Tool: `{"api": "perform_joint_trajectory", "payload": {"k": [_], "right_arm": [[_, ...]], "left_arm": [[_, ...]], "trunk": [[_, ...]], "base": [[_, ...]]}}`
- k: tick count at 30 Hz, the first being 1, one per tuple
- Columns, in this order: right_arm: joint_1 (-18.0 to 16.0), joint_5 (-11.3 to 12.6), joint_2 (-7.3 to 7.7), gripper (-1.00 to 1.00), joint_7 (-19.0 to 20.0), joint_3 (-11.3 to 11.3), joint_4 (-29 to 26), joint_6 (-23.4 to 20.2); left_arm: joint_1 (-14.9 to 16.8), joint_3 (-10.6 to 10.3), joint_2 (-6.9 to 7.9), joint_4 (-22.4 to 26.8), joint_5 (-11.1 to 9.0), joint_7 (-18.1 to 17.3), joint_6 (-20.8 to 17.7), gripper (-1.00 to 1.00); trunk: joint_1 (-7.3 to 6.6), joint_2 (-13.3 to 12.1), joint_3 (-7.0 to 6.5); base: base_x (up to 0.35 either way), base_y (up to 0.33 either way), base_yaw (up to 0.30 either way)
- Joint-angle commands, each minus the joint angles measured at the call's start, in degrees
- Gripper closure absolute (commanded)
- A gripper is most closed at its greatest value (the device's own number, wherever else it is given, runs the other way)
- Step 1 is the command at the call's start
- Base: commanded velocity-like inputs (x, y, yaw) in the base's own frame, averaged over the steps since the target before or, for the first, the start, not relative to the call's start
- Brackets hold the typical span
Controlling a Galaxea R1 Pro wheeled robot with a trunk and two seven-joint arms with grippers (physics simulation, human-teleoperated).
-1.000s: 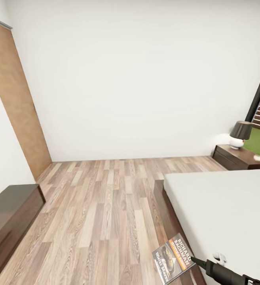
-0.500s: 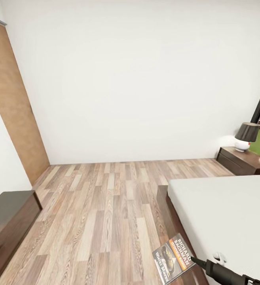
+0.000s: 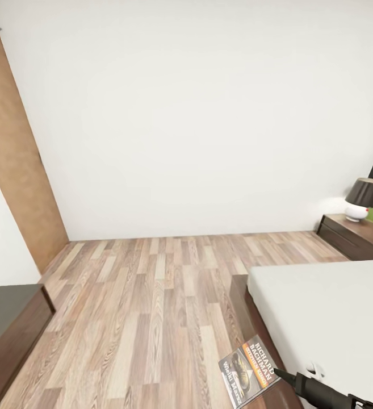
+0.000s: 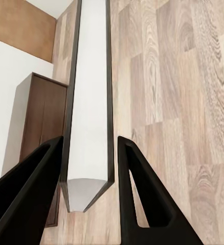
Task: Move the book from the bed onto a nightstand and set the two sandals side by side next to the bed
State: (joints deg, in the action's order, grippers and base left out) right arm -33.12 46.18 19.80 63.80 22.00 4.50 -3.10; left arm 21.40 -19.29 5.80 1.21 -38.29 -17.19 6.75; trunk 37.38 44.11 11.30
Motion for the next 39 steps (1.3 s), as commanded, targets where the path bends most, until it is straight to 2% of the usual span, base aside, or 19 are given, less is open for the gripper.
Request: {"api": "perform_joint_trajectory", "payload": {"k": [1, 11, 17, 39], "right_arm": [[-0.1, 0.58, -0.02, 1.0, 0.34, 0.15, 0.16, -0.33], [-0.1, 0.58, -0.02, 1.0, 0.34, 0.15, 0.16, -0.33], [-0.1, 0.58, -0.02, 1.0, 0.28, 0.15, 0.16, -0.33], [-0.1, 0.58, -0.02, 1.0, 0.27, 0.16, 0.16, -0.33]], "left_arm": [[0.05, -0.48, 0.0, -0.07, -0.47, -0.21, 0.19, -1.0], [0.05, -0.48, 0.02, -0.07, -0.47, -0.21, 0.25, -1.0], [0.05, -0.56, 0.0, -0.07, -0.39, -0.21, 2.73, -1.0], [0.05, -0.57, 0.0, -0.07, -0.38, -0.21, 3.0, -1.0]], "trunk": [[0.04, 0.07, 0.08], [0.04, 0.07, 0.08], [0.04, 0.07, 0.08], [0.04, 0.07, 0.08]], "base": [[0.307, 0.079, 0.0], [0.307, 0.08, 0.0], [0.307, 0.084, 0.0], [0.307, 0.085, 0.0]]}}
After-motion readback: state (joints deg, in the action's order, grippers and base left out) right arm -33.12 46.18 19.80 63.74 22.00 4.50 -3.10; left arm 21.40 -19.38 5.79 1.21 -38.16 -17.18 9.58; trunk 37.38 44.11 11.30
